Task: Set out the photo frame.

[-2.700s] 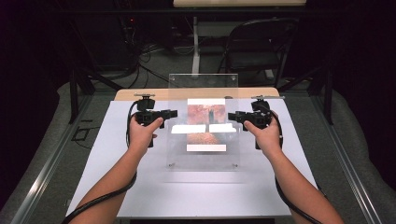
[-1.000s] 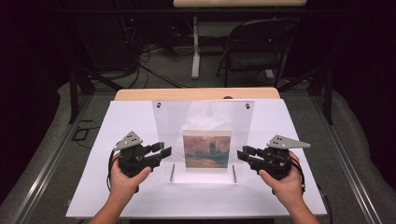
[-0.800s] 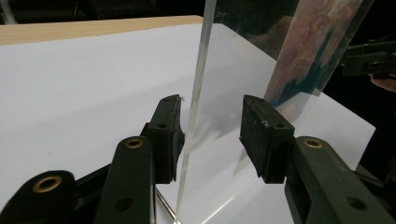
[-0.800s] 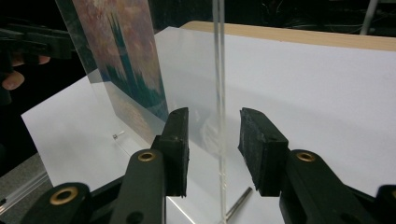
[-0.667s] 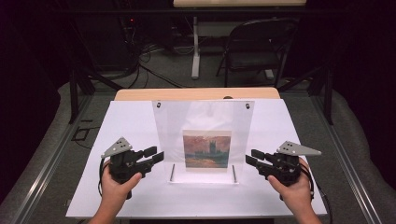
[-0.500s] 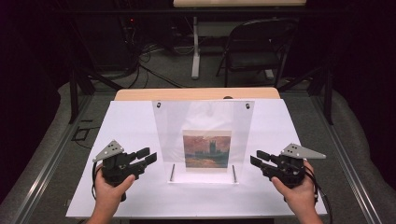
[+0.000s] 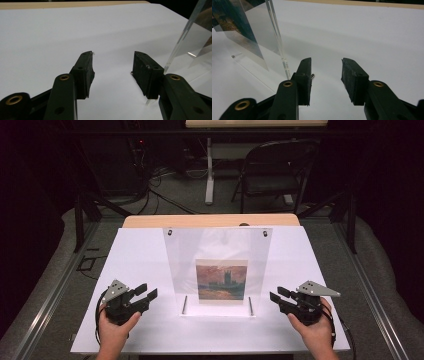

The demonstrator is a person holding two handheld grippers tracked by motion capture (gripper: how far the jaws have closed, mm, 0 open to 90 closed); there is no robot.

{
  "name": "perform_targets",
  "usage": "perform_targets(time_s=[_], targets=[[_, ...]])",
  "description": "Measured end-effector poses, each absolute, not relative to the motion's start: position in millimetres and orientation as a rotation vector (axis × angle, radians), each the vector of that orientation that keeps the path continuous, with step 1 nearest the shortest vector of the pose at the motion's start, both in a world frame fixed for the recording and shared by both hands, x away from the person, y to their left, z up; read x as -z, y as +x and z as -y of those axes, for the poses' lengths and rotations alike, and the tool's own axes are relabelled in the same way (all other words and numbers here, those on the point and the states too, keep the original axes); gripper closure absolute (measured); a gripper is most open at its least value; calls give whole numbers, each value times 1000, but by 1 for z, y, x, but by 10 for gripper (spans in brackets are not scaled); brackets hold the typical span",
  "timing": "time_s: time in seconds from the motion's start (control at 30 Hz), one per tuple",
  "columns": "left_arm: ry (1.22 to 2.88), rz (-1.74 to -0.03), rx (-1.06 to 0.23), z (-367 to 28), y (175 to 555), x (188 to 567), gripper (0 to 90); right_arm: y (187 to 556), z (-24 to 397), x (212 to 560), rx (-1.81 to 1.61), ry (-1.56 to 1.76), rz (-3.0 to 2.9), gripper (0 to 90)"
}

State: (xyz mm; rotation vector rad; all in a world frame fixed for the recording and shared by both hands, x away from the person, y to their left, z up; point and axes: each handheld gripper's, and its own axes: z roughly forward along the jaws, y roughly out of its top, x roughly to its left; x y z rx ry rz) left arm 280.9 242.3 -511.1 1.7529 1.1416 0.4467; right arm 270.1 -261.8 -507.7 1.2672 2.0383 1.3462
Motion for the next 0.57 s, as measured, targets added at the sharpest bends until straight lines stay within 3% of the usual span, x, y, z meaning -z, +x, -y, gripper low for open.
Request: perform_targets(time_s=[0.57], targets=[[1746,-1194,-492,-246,285,528,412,276,265,526,-1309,1312,-2036,480]])
